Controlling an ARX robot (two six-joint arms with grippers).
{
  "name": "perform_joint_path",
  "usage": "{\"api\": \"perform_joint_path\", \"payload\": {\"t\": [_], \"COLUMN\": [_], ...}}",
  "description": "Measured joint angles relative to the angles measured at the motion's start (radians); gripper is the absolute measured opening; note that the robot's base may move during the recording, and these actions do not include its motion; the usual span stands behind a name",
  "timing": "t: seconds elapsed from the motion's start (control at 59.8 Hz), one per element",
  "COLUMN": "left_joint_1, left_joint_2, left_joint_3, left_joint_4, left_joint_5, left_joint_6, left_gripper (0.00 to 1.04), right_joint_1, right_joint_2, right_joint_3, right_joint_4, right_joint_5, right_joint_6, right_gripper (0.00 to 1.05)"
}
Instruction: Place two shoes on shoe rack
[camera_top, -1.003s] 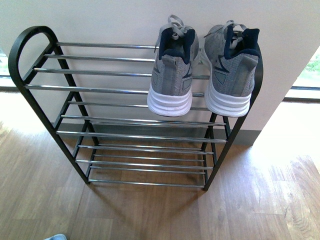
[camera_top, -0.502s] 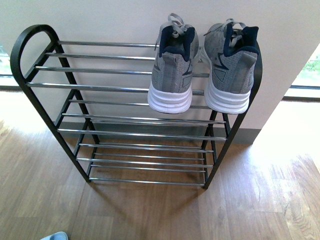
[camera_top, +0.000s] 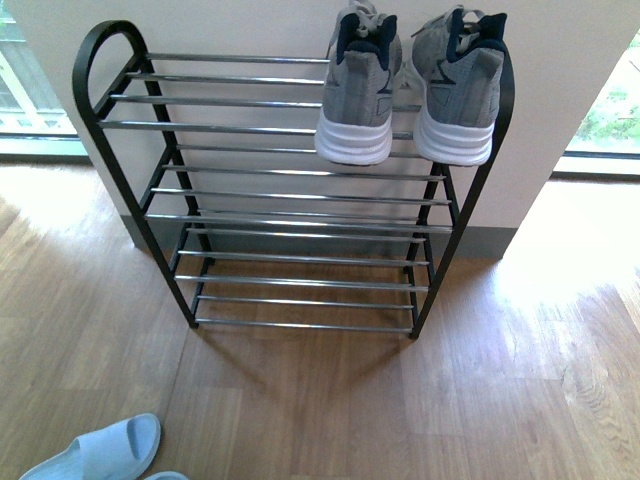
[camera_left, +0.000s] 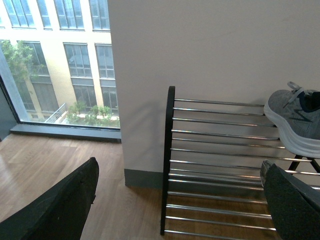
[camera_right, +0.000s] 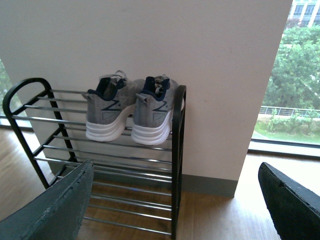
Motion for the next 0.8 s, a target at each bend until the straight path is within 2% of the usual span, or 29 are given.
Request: {"api": "perform_joint_path", "payload": {"t": [0.803], "left_joint_1": [0.000], "left_joint_2": [0.000], "left_joint_3": [0.000], "left_joint_4": [0.000], "left_joint_5": [-0.005], "left_joint_6": [0.000], "left_gripper": [0.95], "right_joint_1": [0.001], "right_joint_2": [-0.002], "right_joint_3": [0.000], "right_joint_4": [-0.002], "right_joint_5": [-0.007], "right_joint_6": [0.000], "right_gripper": [0.95]}}
